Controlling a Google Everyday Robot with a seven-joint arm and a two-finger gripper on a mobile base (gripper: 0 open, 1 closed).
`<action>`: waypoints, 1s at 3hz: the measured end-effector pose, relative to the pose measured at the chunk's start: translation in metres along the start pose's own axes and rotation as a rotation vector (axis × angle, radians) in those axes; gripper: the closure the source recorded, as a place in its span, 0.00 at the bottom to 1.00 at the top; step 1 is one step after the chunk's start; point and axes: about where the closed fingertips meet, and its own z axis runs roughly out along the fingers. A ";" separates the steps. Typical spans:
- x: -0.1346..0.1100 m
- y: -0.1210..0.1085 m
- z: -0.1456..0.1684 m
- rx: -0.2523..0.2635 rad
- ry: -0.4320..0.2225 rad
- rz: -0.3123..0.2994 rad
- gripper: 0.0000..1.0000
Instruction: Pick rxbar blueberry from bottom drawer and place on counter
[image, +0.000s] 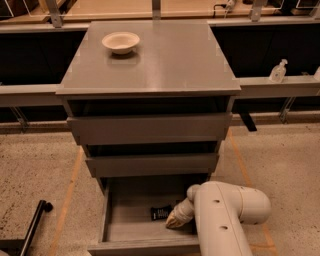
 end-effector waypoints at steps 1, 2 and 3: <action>0.000 0.000 0.000 0.000 0.000 0.000 0.59; 0.001 0.037 -0.036 -0.062 -0.104 -0.102 0.27; 0.009 0.082 -0.076 -0.134 -0.203 -0.223 0.05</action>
Offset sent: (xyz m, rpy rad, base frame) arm 0.0398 0.0352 0.1485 0.1179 -0.4329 0.0542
